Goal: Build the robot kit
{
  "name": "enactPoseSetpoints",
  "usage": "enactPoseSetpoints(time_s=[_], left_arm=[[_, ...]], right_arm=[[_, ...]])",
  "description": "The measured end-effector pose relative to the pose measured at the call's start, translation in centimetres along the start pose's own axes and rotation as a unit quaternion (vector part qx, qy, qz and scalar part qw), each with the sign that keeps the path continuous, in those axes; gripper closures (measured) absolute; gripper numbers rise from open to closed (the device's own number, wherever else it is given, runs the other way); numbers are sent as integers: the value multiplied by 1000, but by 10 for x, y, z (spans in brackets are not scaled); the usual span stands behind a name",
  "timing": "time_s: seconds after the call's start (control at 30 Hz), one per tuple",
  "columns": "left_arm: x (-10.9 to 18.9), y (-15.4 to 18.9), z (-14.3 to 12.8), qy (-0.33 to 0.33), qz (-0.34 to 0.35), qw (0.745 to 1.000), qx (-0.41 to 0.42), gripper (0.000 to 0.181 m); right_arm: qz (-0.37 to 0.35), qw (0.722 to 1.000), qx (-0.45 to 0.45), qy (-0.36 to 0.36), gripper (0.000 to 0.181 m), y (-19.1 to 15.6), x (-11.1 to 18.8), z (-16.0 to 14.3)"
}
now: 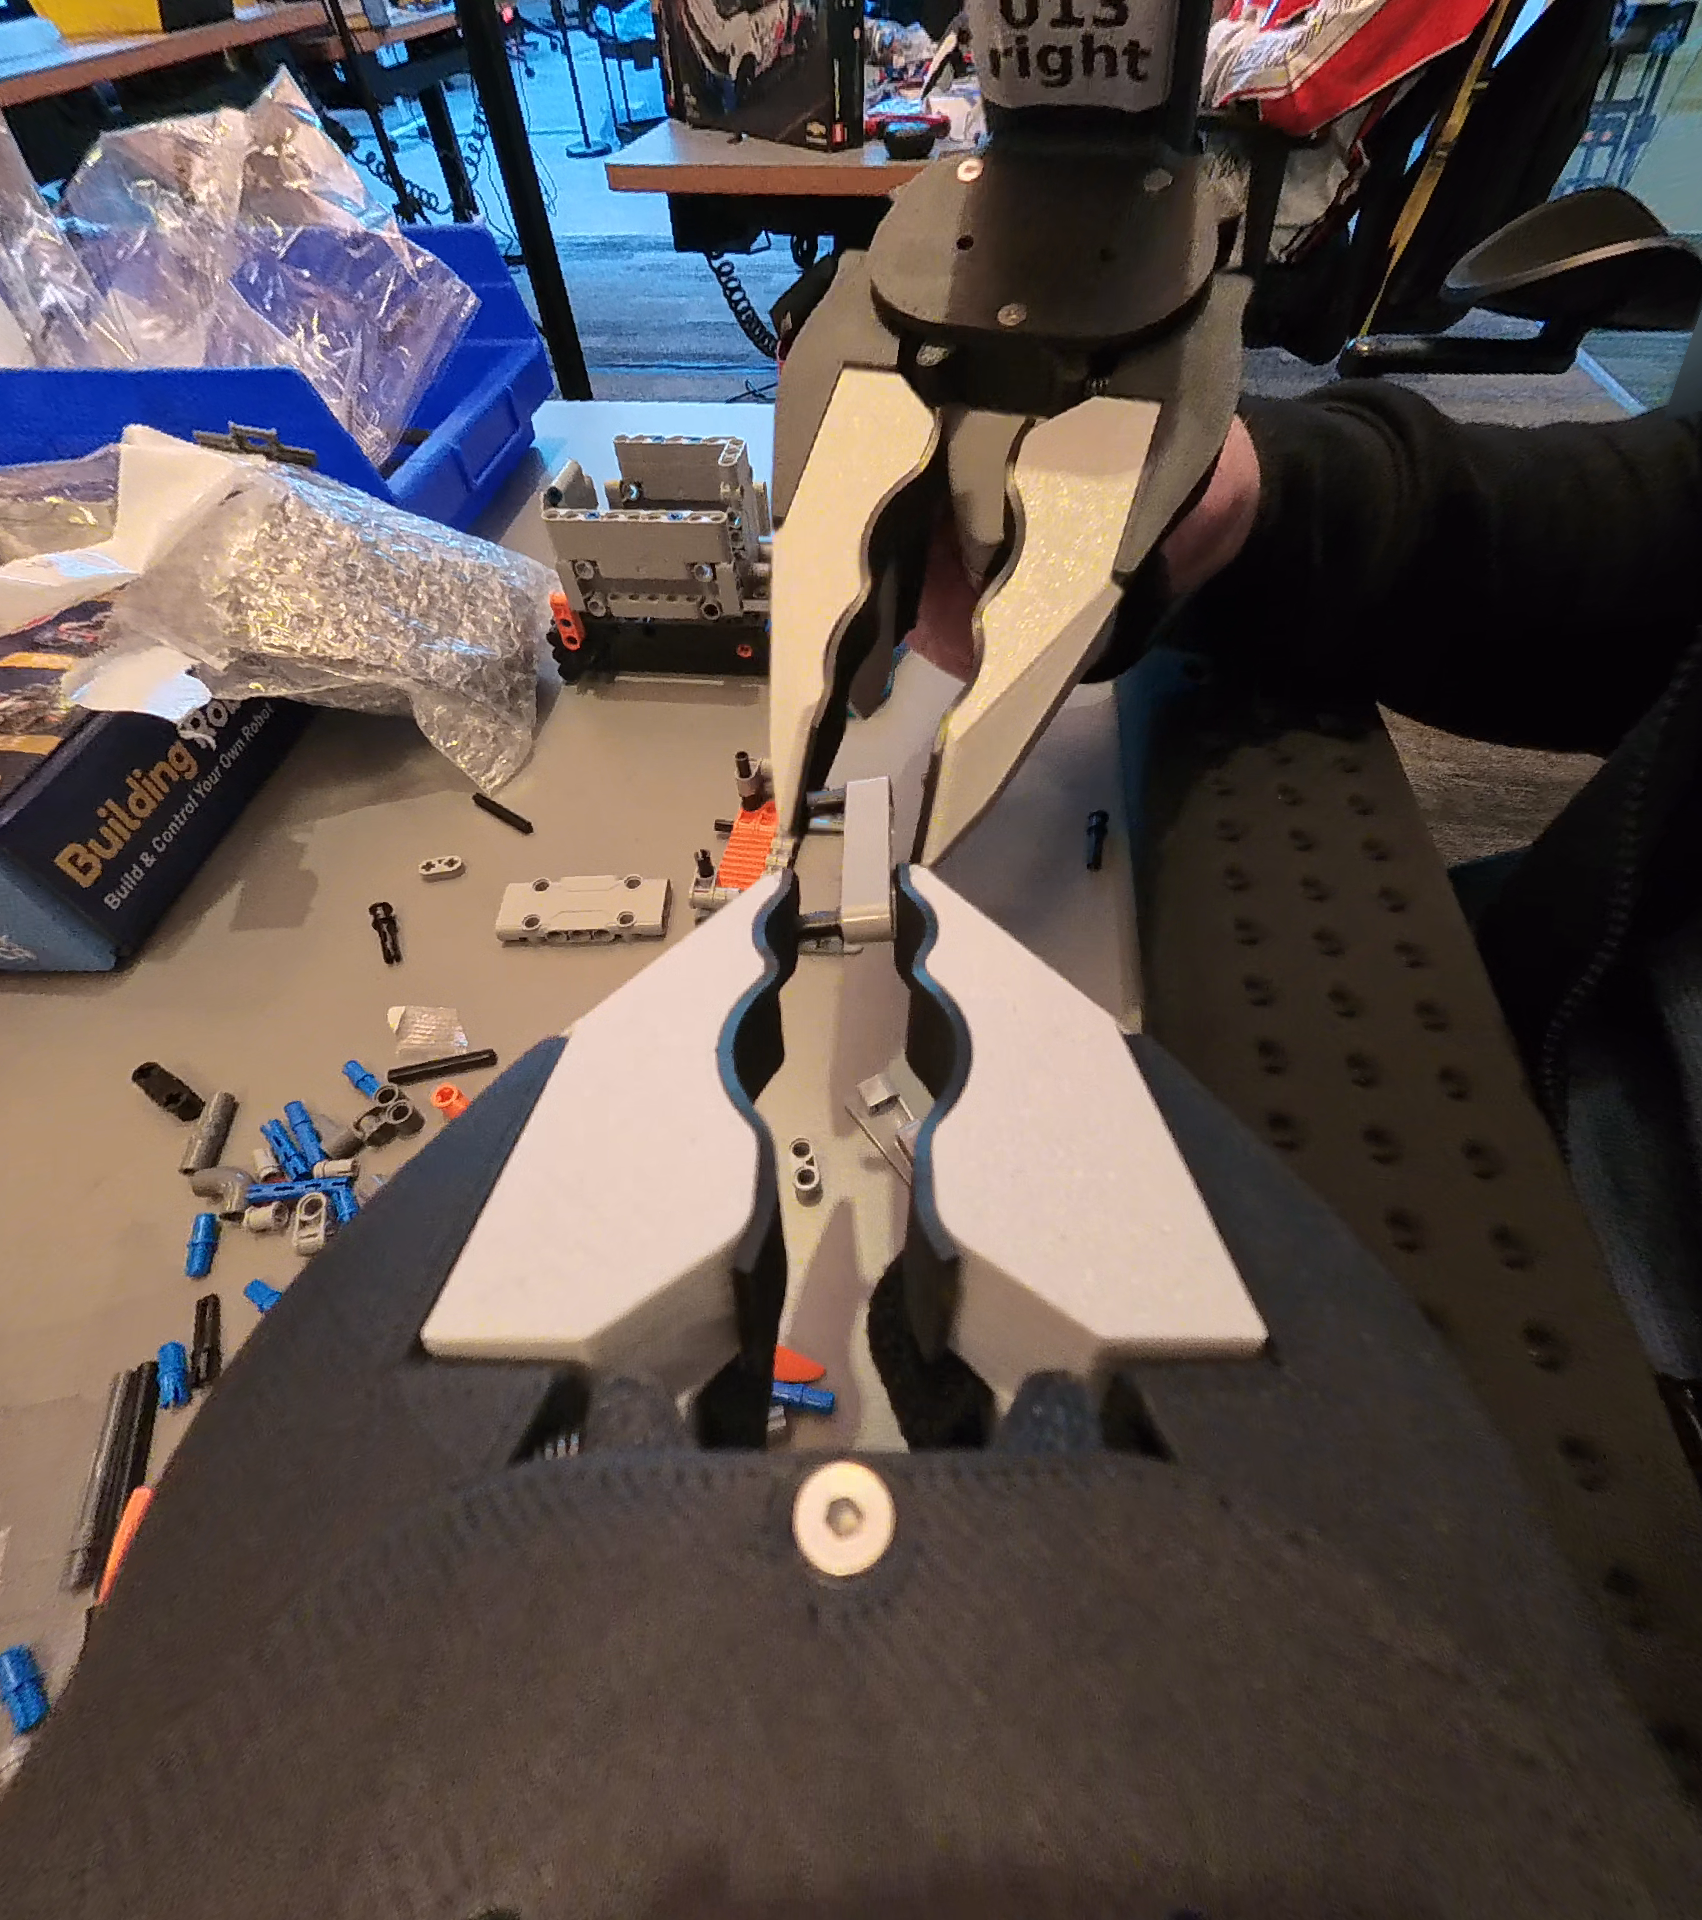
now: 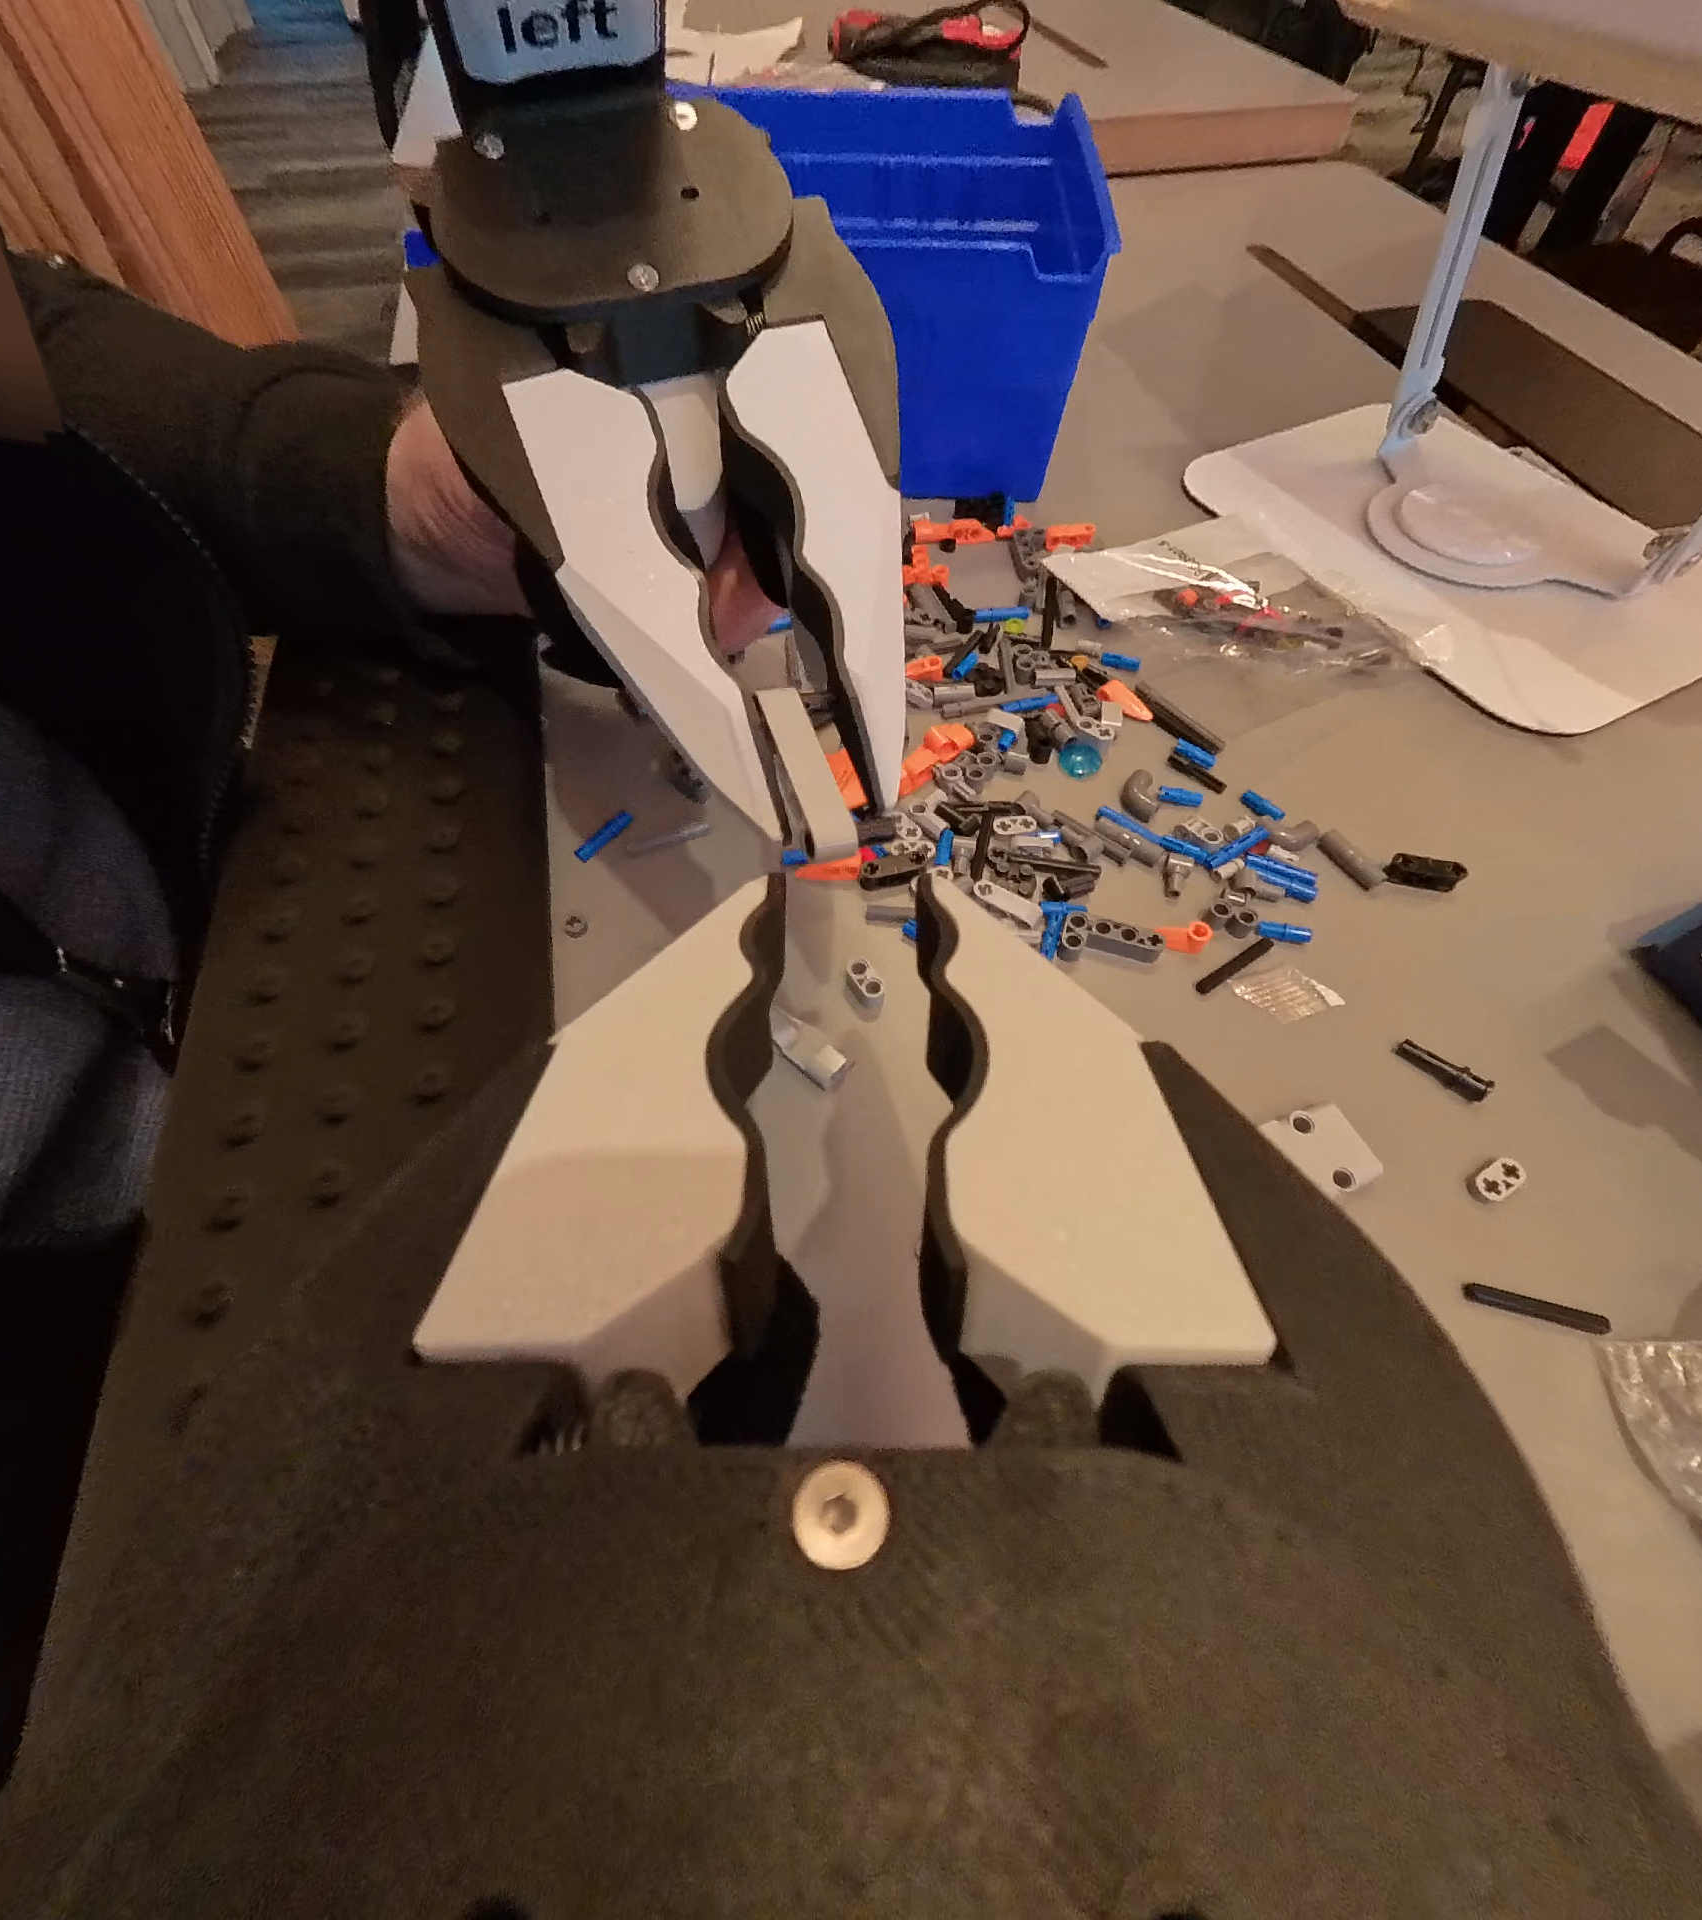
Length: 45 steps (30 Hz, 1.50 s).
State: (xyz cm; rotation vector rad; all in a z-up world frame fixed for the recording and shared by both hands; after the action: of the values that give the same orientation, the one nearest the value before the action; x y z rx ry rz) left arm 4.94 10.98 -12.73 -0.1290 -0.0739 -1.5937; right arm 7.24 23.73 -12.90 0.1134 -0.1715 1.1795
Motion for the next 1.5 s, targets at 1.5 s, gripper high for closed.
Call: enactPoseSetpoints(time_s=[1.5], left_arm=[[29,45,11,-86,76,943,-314,166]], right_arm=[[176,940,-277,90,177,-21,-24,11]])
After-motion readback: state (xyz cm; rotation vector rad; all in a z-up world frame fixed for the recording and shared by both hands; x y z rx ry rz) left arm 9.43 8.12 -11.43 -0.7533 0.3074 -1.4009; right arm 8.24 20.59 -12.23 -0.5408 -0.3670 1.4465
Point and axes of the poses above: each gripper's, where its closed fingertips meet, x back along the fingers, z out of its top, y = z × x across the jaws, the point moved 7 cm from there along x, back along the fingers, and after that the axes turned 13 degrees about y, right-handed, at the moved point
